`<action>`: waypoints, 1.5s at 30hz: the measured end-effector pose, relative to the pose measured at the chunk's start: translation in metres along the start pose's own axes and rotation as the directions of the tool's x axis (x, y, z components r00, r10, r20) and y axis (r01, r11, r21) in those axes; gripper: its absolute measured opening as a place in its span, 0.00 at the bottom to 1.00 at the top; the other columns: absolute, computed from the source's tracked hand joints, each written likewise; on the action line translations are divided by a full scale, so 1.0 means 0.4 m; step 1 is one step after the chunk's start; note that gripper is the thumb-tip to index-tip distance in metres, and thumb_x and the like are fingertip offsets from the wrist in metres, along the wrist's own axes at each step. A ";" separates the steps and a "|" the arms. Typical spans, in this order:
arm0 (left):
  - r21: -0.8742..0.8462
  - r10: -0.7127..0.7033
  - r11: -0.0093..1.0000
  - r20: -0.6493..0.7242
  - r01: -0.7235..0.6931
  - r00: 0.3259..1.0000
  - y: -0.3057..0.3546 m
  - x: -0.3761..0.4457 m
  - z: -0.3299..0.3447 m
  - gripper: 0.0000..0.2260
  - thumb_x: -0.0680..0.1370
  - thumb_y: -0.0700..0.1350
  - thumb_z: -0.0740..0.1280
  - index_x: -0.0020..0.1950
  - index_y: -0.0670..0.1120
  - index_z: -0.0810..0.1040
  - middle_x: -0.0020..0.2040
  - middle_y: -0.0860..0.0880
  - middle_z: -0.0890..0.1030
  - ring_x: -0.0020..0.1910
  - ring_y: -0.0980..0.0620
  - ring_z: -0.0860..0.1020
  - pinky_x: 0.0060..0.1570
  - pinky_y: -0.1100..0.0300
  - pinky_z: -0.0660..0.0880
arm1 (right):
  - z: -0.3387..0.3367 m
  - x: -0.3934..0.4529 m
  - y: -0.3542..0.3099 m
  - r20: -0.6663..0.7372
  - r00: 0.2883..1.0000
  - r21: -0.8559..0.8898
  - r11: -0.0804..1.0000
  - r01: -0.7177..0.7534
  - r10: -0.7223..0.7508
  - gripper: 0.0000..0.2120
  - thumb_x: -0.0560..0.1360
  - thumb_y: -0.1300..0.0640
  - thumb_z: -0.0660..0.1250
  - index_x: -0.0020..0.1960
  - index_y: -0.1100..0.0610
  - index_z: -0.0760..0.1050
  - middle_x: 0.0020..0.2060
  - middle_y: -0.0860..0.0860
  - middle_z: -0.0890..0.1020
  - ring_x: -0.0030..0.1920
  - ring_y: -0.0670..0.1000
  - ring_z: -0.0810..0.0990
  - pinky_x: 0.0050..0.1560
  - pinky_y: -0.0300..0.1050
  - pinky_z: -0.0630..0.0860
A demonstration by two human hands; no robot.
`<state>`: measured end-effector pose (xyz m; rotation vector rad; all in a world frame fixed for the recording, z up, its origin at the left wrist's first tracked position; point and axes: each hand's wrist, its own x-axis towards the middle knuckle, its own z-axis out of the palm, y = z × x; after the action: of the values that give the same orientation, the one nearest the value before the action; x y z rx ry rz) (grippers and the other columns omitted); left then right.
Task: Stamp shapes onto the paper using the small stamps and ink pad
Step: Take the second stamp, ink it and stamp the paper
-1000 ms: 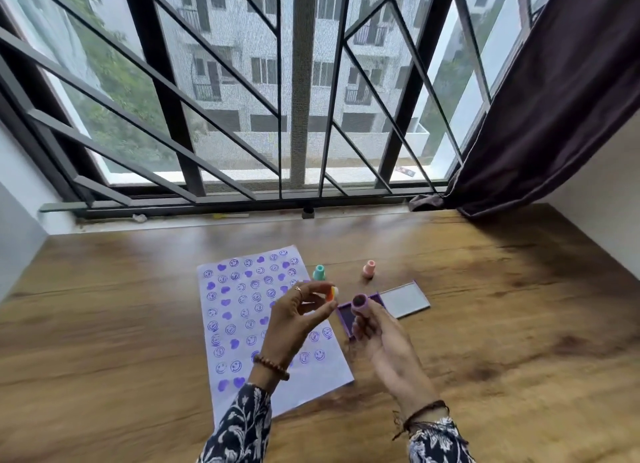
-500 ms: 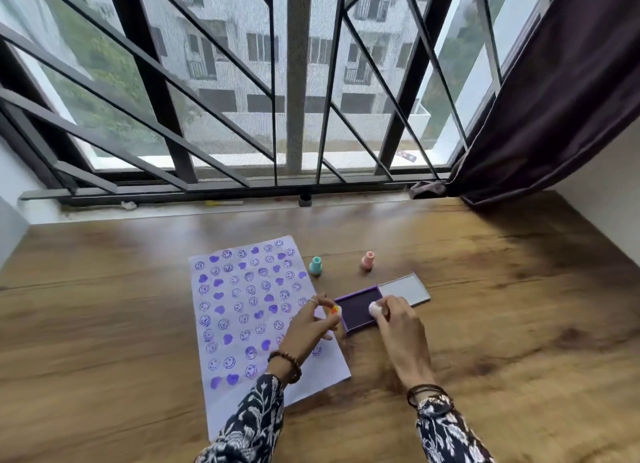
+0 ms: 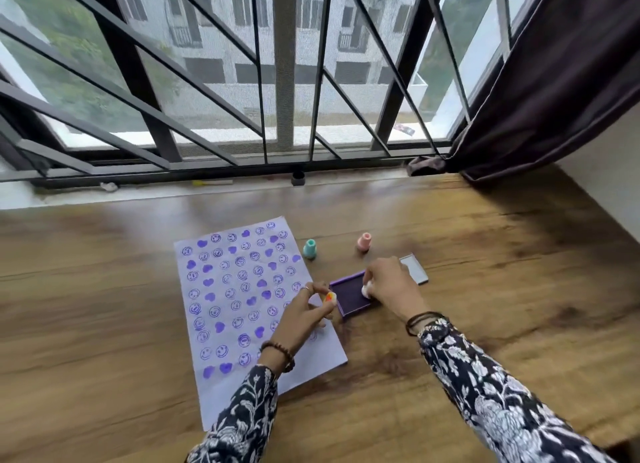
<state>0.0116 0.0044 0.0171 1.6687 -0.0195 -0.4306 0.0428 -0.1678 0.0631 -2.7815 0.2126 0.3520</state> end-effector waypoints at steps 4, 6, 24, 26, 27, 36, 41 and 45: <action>0.007 0.058 0.998 -0.116 -0.058 0.992 0.012 -0.028 -0.045 0.03 0.75 0.43 0.66 0.47 0.46 0.74 0.47 0.47 0.79 0.49 0.48 0.78 0.50 0.56 0.75 | -0.039 0.018 -0.011 0.134 0.984 0.077 0.989 -0.126 0.115 0.11 0.61 0.65 0.72 0.44 0.63 0.81 0.38 0.62 0.84 0.43 0.59 0.84 0.46 0.48 0.81; 0.052 0.110 0.993 -0.141 -0.103 0.984 0.010 -0.048 -0.072 0.05 0.75 0.43 0.66 0.49 0.44 0.74 0.48 0.47 0.79 0.49 0.53 0.77 0.50 0.60 0.73 | -0.048 0.008 -0.010 0.143 0.978 0.153 0.973 -0.174 0.153 0.10 0.62 0.64 0.73 0.43 0.65 0.81 0.35 0.61 0.83 0.42 0.59 0.84 0.44 0.50 0.82; 0.042 0.114 0.993 -0.150 -0.109 0.982 -0.079 -0.083 -0.108 0.05 0.75 0.44 0.66 0.49 0.46 0.74 0.53 0.44 0.79 0.54 0.53 0.79 0.49 0.73 0.73 | 0.167 -0.247 -0.118 -0.177 0.968 0.108 0.974 0.198 -0.177 0.08 0.79 0.55 0.57 0.56 0.56 0.71 0.53 0.53 0.73 0.47 0.55 0.79 0.42 0.48 0.75; 0.015 0.107 0.994 -0.149 -0.106 0.983 -0.080 -0.082 -0.108 0.05 0.74 0.44 0.66 0.48 0.48 0.73 0.54 0.44 0.79 0.55 0.52 0.79 0.53 0.65 0.73 | 0.163 -0.239 -0.127 -0.159 0.968 0.080 0.974 0.211 -0.196 0.07 0.79 0.58 0.57 0.55 0.57 0.71 0.53 0.54 0.74 0.49 0.55 0.78 0.46 0.47 0.74; 0.007 0.104 0.995 -0.151 -0.104 0.983 -0.081 -0.081 -0.108 0.05 0.74 0.43 0.67 0.48 0.48 0.73 0.54 0.43 0.79 0.55 0.51 0.79 0.54 0.62 0.73 | 0.160 -0.233 -0.132 -0.146 0.970 0.069 0.976 0.208 -0.196 0.07 0.79 0.60 0.58 0.55 0.58 0.71 0.53 0.55 0.75 0.50 0.56 0.78 0.46 0.47 0.73; -0.023 0.061 0.998 -0.159 -0.066 0.985 -0.087 -0.076 -0.110 0.07 0.74 0.45 0.67 0.50 0.47 0.74 0.54 0.44 0.80 0.55 0.52 0.79 0.56 0.59 0.74 | 0.112 -0.174 -0.178 0.083 0.970 -0.179 0.954 0.239 -0.228 0.08 0.75 0.68 0.58 0.52 0.63 0.73 0.54 0.61 0.77 0.54 0.62 0.77 0.50 0.51 0.74; -0.003 0.089 0.996 -0.165 -0.090 0.982 -0.064 -0.088 -0.118 0.05 0.73 0.44 0.68 0.48 0.48 0.76 0.50 0.48 0.81 0.52 0.53 0.79 0.54 0.63 0.73 | 0.072 -0.115 -0.155 0.195 0.971 0.060 0.990 0.129 -0.138 0.10 0.67 0.67 0.68 0.48 0.62 0.80 0.50 0.61 0.82 0.50 0.60 0.81 0.50 0.48 0.77; -0.061 0.141 0.984 -0.282 -0.164 0.949 -0.041 -0.097 -0.138 0.06 0.71 0.42 0.71 0.47 0.49 0.78 0.47 0.50 0.82 0.47 0.56 0.79 0.47 0.70 0.75 | 0.052 -0.125 -0.105 0.162 0.987 0.479 0.873 -0.086 0.009 0.09 0.66 0.61 0.74 0.46 0.61 0.82 0.37 0.54 0.82 0.32 0.46 0.78 0.40 0.43 0.77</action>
<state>-0.0121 0.0694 0.0163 1.6181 0.0751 -0.0768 -0.0016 -0.1163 0.0701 -2.2430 0.2883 0.4544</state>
